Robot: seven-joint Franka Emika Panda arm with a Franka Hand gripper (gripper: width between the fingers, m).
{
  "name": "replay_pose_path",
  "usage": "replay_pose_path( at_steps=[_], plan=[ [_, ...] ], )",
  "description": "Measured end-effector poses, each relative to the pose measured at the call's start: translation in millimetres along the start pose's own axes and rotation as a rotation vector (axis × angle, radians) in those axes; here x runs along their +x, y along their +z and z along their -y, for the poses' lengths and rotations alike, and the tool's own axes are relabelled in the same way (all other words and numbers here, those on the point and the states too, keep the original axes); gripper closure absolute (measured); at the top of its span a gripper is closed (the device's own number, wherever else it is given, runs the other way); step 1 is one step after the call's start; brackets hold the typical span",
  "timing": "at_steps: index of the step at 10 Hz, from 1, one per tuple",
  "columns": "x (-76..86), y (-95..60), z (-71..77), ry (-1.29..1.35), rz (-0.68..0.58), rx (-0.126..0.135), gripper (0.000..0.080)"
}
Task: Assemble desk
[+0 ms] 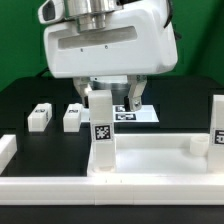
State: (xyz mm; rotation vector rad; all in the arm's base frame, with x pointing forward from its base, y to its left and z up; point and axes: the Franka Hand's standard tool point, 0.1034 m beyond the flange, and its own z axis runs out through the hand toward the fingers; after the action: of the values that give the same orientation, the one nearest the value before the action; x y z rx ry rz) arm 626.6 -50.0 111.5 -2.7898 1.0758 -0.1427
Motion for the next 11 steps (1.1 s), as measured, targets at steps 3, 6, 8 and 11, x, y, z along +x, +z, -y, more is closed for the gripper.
replay_pose_path(
  at_steps=[3, 6, 8, 11],
  plan=[
    [0.8, 0.3, 0.4, -0.493, -0.006, -0.049, 0.0151],
    [1.9, -0.6, 0.7, -0.534, 0.006, -0.05, 0.0163],
    [1.5, -0.3, 1.1, -0.425, 0.004, -0.049, 0.0338],
    [1.2, 0.7, -0.5, -0.141, -0.003, -0.054, 0.0508]
  ],
)
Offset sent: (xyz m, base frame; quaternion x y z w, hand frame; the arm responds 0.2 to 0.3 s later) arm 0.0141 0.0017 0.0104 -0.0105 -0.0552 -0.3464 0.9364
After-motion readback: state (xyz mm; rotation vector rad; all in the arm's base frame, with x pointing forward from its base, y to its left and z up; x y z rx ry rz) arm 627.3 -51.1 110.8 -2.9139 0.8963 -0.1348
